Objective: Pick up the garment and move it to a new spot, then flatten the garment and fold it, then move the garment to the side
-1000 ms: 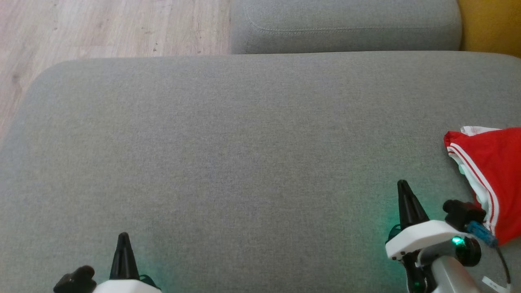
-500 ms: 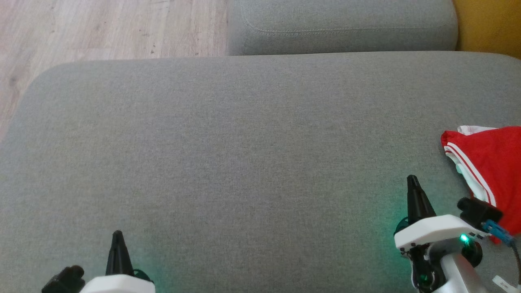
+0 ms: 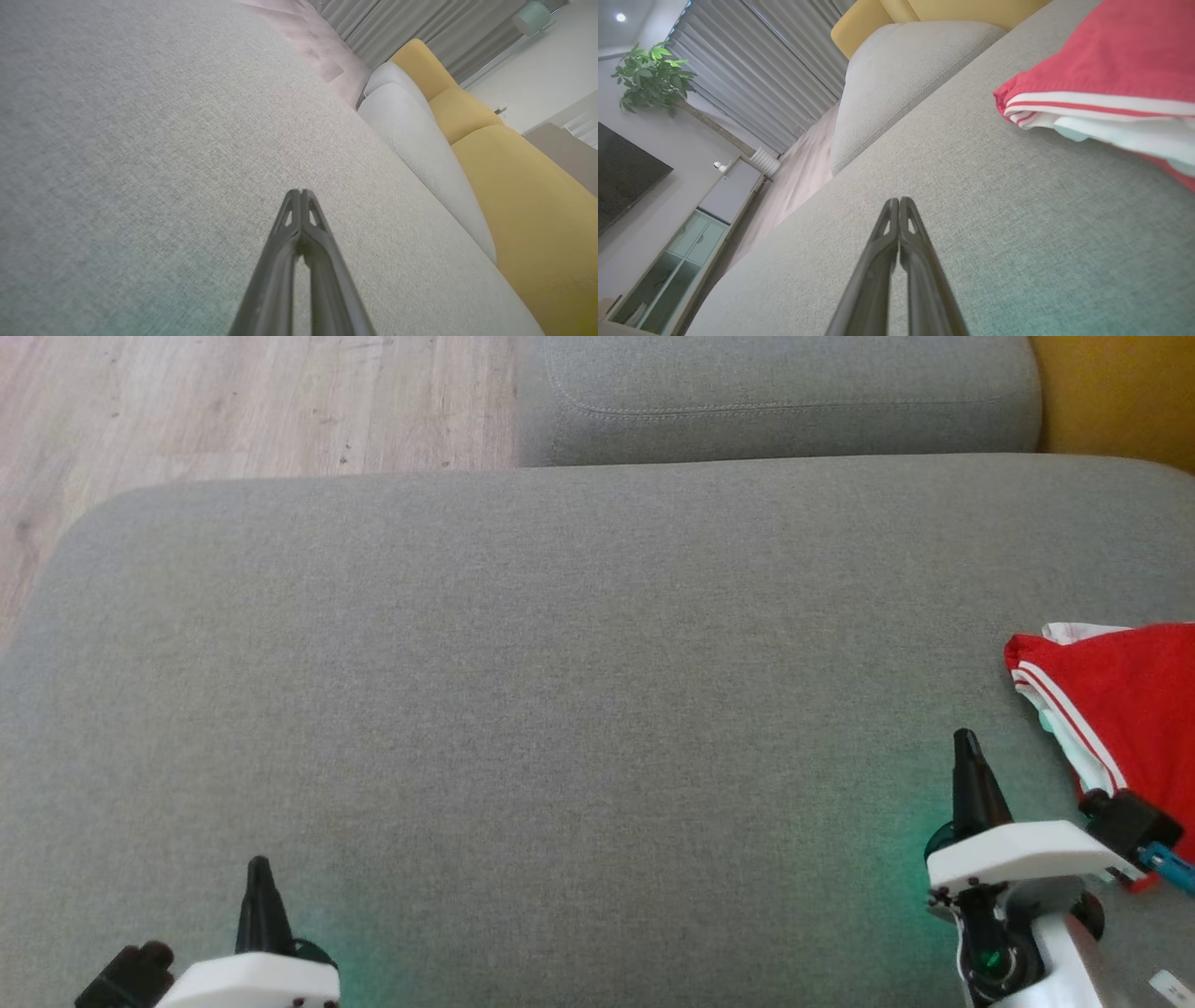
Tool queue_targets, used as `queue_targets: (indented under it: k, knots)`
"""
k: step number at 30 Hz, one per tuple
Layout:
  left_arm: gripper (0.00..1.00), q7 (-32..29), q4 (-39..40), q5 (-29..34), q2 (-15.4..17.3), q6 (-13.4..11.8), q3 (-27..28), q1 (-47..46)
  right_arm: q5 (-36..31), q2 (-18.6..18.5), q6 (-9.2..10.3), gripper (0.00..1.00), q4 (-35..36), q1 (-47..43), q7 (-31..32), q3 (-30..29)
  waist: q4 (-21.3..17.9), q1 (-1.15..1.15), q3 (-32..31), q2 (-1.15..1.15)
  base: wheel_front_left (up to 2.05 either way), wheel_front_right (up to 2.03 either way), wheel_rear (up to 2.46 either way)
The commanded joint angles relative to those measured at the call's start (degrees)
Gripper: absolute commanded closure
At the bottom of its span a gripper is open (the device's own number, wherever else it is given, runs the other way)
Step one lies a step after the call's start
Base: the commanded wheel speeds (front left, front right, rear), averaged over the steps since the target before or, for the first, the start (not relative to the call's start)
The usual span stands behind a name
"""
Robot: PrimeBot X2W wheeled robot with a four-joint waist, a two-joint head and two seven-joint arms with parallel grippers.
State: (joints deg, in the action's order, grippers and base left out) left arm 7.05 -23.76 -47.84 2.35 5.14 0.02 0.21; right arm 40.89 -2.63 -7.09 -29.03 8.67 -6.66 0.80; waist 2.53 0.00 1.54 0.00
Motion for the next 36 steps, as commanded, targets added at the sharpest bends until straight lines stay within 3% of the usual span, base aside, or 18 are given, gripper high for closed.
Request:
queue_targets:
  k: [1, 36]
  knots:
    - [1.0, -0.54, 2.09, -1.39, 0.24, 0.54, 1.24, -2.86, 1.68, -0.22, -0.16, 1.0, 2.46, 1.07, 0.39, -0.1, -0.04, 0.0, -0.03, 0.0, 0.0, 0.0, 0.0]
    - [1.0, -6.44, 5.54, -20.89, 0.37, 1.36, 3.62, -4.47, 24.2, -0.23, -0.27, 1.0, 8.16, -0.55, 6.19, -3.38, -1.17, 0.0, -0.63, 0.0, 0.0, 0.0, 0.0]
